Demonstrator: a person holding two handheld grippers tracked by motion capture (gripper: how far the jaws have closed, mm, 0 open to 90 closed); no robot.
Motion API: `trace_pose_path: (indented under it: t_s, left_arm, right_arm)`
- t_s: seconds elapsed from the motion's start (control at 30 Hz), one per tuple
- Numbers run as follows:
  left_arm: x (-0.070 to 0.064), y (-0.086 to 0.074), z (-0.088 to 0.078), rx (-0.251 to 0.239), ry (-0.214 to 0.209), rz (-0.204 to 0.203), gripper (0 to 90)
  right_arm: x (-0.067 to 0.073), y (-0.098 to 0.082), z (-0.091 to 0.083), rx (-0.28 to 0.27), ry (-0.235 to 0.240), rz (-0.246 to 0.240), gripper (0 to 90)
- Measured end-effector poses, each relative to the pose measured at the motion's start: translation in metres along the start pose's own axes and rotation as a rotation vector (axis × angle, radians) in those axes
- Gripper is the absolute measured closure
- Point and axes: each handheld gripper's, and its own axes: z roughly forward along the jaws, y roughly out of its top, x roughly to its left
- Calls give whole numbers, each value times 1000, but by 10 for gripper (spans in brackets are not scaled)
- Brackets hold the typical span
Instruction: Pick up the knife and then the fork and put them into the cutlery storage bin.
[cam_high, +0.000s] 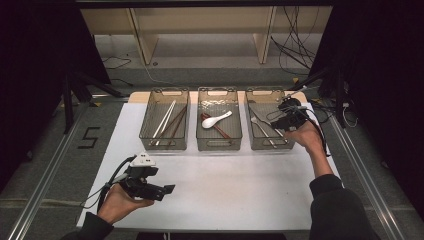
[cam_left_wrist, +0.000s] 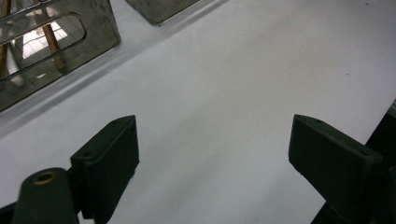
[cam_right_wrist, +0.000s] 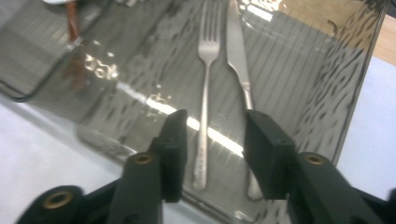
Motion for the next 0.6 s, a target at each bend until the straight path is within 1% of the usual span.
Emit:
trace_pose_path:
  t_s: [0.07, 0.2, 0.3, 0.5, 0.6]
  left_arm:
    - [0, 0, 0, -5, 1, -6, 155]
    - [1, 0, -1, -11, 4, -7, 155]
    - [1, 0, -2, -25, 6, -17, 155]
    - [1, 0, -1, -30, 1, -26, 155]
    - [1, 0, -2, -29, 2, -22, 155]
  right_arm:
    - [4, -2, -5, -6, 13, -2, 525]
    - [14, -8, -16, -43, 40, 11, 433]
    - [24, -16, -24, -67, 56, 16, 378]
    - [41, -32, -37, -132, 110, 19, 355]
    - [48, -40, -41, -152, 111, 11, 339]
